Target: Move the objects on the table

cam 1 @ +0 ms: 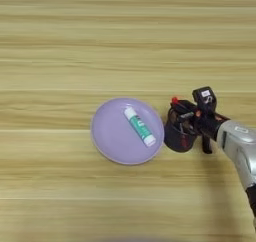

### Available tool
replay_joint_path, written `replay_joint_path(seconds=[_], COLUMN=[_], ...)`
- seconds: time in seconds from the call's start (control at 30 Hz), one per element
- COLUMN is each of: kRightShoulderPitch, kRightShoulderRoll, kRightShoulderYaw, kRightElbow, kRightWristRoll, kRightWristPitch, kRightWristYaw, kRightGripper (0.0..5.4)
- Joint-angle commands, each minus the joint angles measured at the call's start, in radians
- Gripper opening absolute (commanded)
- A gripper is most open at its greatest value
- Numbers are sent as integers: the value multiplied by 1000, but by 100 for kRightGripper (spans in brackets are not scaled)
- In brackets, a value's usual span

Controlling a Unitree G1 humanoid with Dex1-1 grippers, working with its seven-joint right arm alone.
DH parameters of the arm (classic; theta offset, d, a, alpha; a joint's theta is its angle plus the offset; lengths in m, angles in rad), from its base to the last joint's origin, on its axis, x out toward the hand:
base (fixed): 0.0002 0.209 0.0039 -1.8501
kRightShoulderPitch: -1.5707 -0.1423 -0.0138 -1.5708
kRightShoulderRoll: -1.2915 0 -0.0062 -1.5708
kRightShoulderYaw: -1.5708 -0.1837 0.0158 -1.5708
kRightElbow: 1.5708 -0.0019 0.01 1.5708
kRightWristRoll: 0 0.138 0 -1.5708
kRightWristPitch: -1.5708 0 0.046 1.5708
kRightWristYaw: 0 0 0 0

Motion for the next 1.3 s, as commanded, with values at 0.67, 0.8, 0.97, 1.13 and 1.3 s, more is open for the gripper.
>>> replay_joint_path(seconds=[0.67,0.8,0.97,1.13,1.3], kRightShoulderPitch=[-55,-51,-45,-40,-33], kRightShoulderRoll=[-36,-41,-49,-49,-50], kRightShoulderYaw=[-25,-31,-43,-48,-51], kRightElbow=[-123,-136,-167,-193,-224], kRightWristRoll=[-5,-3,4,7,11], kRightWristPitch=[-29,-26,-14,-4,12], kRightWristYaw=[-21,-21,-23,-25,-29], kRightGripper=[77,77,77,77,77])
